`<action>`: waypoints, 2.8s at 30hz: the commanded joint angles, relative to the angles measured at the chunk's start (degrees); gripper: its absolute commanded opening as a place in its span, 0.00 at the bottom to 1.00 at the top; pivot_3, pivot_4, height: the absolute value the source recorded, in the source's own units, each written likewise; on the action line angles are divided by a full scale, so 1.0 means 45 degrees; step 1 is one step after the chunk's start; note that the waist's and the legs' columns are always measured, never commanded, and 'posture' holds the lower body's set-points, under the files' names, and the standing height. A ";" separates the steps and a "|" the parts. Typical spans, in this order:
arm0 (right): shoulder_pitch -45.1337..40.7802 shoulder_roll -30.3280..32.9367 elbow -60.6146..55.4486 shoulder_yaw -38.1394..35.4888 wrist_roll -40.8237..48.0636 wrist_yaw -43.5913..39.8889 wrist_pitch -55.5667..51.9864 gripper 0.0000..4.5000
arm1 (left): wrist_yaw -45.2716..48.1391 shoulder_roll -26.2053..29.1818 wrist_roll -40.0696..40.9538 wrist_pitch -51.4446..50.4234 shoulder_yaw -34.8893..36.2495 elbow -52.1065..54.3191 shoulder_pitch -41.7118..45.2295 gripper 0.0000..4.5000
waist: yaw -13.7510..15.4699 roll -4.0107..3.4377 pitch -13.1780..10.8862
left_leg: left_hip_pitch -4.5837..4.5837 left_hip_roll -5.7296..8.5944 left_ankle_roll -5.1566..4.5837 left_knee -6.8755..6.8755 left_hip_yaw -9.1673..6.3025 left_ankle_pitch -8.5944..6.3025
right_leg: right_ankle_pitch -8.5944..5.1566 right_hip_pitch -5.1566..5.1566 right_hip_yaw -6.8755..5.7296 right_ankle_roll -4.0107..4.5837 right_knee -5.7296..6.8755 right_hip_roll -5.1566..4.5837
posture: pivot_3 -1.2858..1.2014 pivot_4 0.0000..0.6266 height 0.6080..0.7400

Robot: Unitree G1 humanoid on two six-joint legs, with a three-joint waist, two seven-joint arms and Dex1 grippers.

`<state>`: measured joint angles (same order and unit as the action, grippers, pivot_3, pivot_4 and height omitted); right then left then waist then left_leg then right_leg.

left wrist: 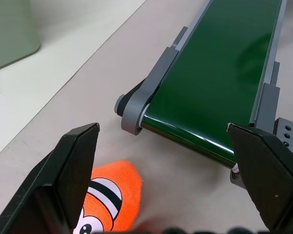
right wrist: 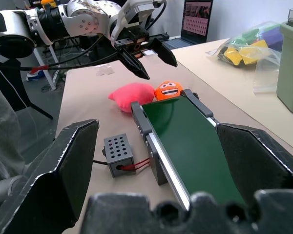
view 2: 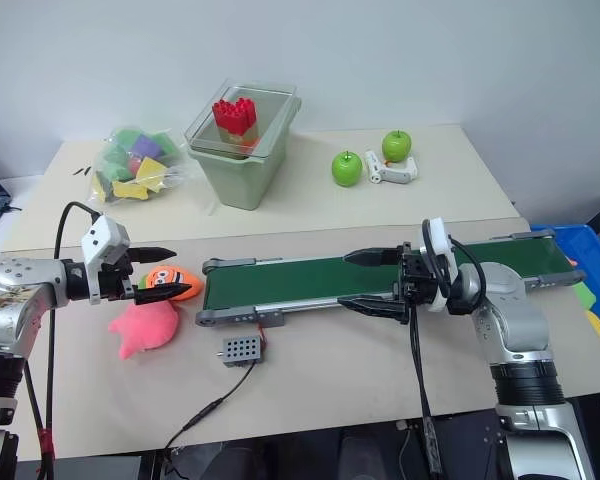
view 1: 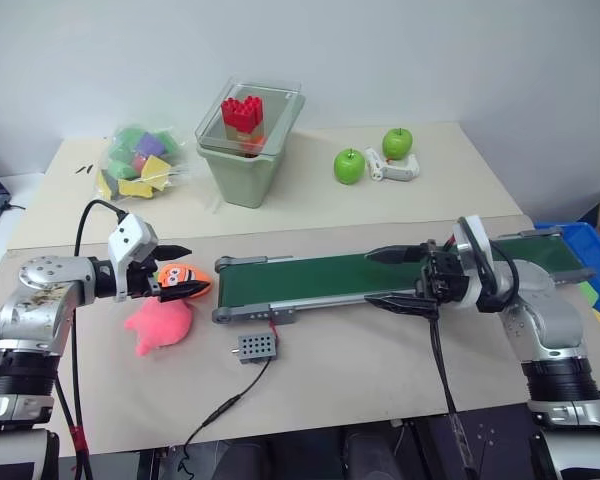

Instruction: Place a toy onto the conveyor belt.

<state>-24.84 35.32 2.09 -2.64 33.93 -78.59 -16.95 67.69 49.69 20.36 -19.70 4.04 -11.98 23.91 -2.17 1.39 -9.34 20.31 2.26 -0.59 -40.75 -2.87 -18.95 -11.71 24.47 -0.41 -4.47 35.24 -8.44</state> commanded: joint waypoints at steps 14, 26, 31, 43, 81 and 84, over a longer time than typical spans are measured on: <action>-0.0326 0.0303 -0.0150 -0.0083 0.0016 -0.0055 -0.0062 1.00 | -0.1976 0.0296 0.3678 -0.6838 0.4363 -0.3189 0.1020 0.99 | -0.0129 0.0000 0.0000 | -0.0013 -0.0001 -0.0001 -0.0004 -0.0003 0.0000 | 0.0000 0.0002 -0.0007 -0.0001 0.0023 0.0003 | 0.52 0.24 1.00; -0.0546 0.0274 0.0209 0.0150 -0.0113 -0.0155 0.0013 1.00 | -0.2621 0.1890 0.6307 -1.2192 1.0095 -0.7782 -0.2211 0.99 | -0.0159 -0.0002 0.0000 | -0.0018 -0.0010 0.0006 0.0003 0.0001 -0.0001 | 0.0000 0.0041 -0.0025 0.0000 0.0056 0.0002 | 0.52 0.24 1.00; -0.0664 0.0247 0.0437 0.0257 -0.0243 -0.0254 0.0073 1.00 | -0.2336 0.1937 0.6210 -1.2747 1.0720 -0.8896 -0.4203 0.99 | -0.0053 -0.0003 -0.0001 | -0.0020 -0.0007 0.0035 0.0005 0.0029 -0.0017 | -0.0001 0.0109 -0.0028 0.0005 0.0134 -0.0002 | 0.52 0.24 1.00; -0.1126 0.0283 0.0827 0.0350 -0.0404 -0.0396 0.0094 1.00 | -0.2562 -0.1163 0.6711 -1.3099 0.9342 -0.4978 -0.5441 0.99 | 0.0060 0.0002 0.0004 | -0.0015 -0.0025 0.0080 0.0002 0.0031 -0.0033 | 0.0004 0.0122 -0.0023 0.0019 0.0138 -0.0006 | 0.52 0.24 1.00; -0.0747 0.0957 0.0408 0.0233 -0.0451 -0.0306 -0.0069 1.00 | -0.6501 -0.4489 0.8256 -1.2818 0.9733 -0.2519 -0.3973 0.00 | 0.0232 -0.0121 0.0073 | -0.0023 -0.0011 0.0082 -0.0020 0.0040 -0.0035 | 0.0010 0.0095 -0.0020 0.0028 0.0123 -0.0020 | 0.52 0.24 1.00; -0.0736 0.0928 0.0489 0.0253 -0.0489 -0.0356 -0.0005 1.00 | -0.5855 -0.4238 0.9173 -1.3177 0.9981 -0.0888 -0.4821 0.00 | 0.0117 -0.0115 0.0070 | -0.0018 -0.0015 0.0079 -0.0011 0.0047 -0.0039 | 0.0010 0.0108 -0.0012 0.0027 0.0115 -0.0018 | 0.52 0.24 1.00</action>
<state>-27.82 39.44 4.87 -0.61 31.69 -79.84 -18.10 39.21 28.95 57.86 -77.73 47.15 -20.76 3.36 -1.65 0.87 -9.03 20.26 2.18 -0.23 -40.79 -2.66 -19.14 -11.67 24.99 -0.46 -4.35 35.76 -8.52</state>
